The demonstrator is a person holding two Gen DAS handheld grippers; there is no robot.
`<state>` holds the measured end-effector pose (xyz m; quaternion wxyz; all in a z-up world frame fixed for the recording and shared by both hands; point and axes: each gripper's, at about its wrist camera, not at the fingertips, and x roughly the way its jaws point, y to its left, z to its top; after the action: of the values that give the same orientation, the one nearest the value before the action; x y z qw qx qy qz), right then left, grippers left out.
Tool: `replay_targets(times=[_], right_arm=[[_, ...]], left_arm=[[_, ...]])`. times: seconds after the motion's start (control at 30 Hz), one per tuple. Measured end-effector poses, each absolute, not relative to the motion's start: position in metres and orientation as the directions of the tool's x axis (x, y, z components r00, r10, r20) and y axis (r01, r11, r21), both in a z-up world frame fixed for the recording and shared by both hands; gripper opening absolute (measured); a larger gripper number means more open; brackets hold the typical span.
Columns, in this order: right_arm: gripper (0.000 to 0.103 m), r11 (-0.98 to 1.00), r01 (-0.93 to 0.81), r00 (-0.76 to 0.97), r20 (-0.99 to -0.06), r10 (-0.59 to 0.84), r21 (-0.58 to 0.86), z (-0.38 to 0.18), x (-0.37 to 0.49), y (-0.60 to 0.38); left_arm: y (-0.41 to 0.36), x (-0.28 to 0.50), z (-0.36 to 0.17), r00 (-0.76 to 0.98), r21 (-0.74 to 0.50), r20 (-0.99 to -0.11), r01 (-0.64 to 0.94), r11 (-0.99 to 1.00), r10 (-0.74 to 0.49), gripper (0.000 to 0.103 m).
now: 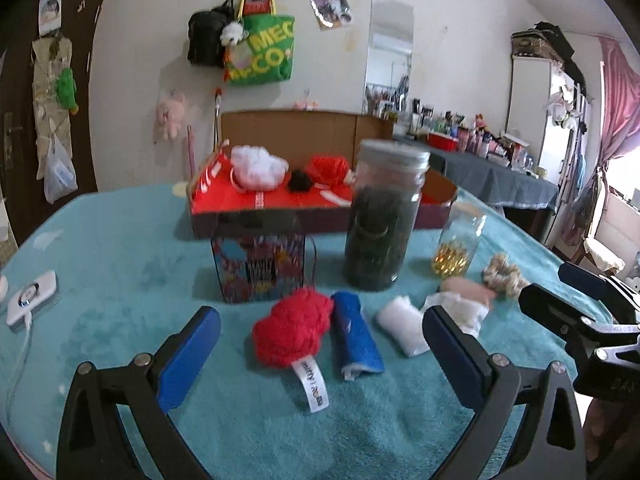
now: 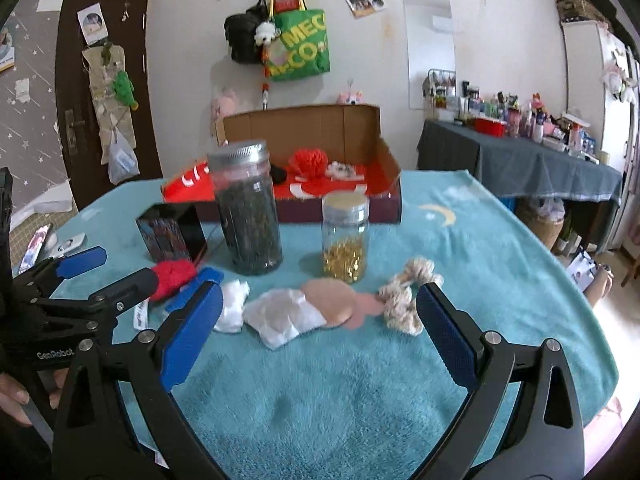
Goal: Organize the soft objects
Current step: 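Grasp the red knitted bunny with the left tool while the right tool grasps the white cloth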
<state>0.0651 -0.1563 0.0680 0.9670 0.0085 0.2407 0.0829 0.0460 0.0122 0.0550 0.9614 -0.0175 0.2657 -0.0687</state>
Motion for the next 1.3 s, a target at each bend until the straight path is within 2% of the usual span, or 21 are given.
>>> replay_targets(times=[0.37,0.7,0.8,0.87,0.97,1.0,1.03,1.07,1.1,1.2,1.3], right_arm=[[0.099,0.984,-0.158,0.819,-0.544,0.180,0.086,0.046,0.084,-0.160],[0.099,0.974,-0.224,0.784,-0.586,0.203,0.038,0.047,0.100,-0.150],[0.099,0.962,-0.271,0.762,-0.606,0.226,0.019,0.048,0.105,-0.144],[0.097,0.948,-0.320,0.741,-0.622,0.253,0.005,0.047,0.108,-0.140],[0.082,0.930,-0.366,0.713,-0.649,0.266,-0.021,0.041,0.113,-0.133],[0.075,0.925,-0.378,0.704,-0.658,0.266,-0.029,0.039,0.114,-0.131],[0.064,0.922,-0.387,0.696,-0.666,0.269,-0.032,0.037,0.115,-0.129],[0.060,0.918,-0.395,0.688,-0.672,0.274,-0.031,0.035,0.116,-0.127],[0.054,0.916,-0.399,0.687,-0.673,0.274,-0.035,0.033,0.117,-0.126],[0.021,0.914,-0.404,0.694,-0.663,0.280,-0.036,0.033,0.116,-0.127],[0.014,0.911,-0.412,0.683,-0.657,0.319,0.014,0.035,0.116,-0.134]], left_arm=[[0.024,0.064,0.041,0.785,-0.106,-0.600,0.113,0.988,-0.154,0.103],[0.033,0.081,0.048,0.769,-0.017,-0.629,0.138,0.990,-0.118,0.102],[0.031,0.089,0.049,0.752,0.007,-0.645,0.182,0.983,-0.135,0.092],[0.030,0.094,0.047,0.736,-0.002,-0.658,0.209,0.978,-0.158,0.078],[0.028,0.101,0.040,0.704,-0.010,-0.688,0.238,0.971,-0.179,0.065],[0.028,0.103,0.038,0.695,-0.018,-0.694,0.248,0.968,-0.191,0.061],[0.027,0.104,0.036,0.684,-0.029,-0.700,0.260,0.965,-0.206,0.052],[0.026,0.105,0.034,0.671,-0.044,-0.708,0.272,0.961,-0.222,0.049],[0.027,0.105,0.033,0.668,-0.049,-0.708,0.276,0.960,-0.228,0.049],[0.028,0.100,0.037,0.673,-0.077,-0.694,0.286,0.955,-0.257,0.046],[0.029,0.094,0.042,0.688,-0.086,-0.677,0.280,0.956,-0.262,0.045]])
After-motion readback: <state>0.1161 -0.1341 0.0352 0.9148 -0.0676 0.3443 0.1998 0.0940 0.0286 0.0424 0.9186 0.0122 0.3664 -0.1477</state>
